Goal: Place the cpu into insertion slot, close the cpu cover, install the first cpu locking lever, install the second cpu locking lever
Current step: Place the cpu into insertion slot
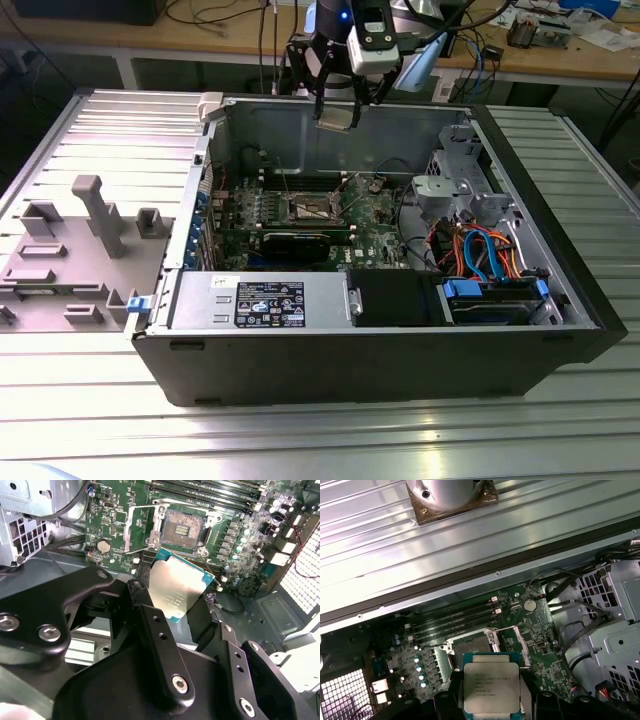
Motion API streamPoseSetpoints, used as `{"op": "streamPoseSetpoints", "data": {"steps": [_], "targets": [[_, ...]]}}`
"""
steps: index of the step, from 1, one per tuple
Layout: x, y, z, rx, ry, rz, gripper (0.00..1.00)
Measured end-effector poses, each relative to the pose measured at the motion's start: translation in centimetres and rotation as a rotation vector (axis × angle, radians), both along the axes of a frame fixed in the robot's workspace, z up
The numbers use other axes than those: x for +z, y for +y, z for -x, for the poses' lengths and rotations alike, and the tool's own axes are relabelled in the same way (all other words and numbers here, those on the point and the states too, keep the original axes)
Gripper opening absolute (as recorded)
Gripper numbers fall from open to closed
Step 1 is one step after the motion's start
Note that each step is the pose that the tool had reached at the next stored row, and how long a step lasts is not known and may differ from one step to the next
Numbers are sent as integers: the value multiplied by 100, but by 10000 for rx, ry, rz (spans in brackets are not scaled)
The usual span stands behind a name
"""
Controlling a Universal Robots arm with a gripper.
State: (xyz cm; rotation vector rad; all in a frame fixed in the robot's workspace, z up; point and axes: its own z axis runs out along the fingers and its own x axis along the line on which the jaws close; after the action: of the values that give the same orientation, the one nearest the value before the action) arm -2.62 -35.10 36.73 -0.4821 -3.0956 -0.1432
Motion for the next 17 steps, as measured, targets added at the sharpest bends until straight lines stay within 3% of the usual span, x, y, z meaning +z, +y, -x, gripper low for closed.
{"op": "streamPoseSetpoints", "data": {"steps": [17], "targets": [[-4, 0, 0, -467, 0, 0, 54]]}}
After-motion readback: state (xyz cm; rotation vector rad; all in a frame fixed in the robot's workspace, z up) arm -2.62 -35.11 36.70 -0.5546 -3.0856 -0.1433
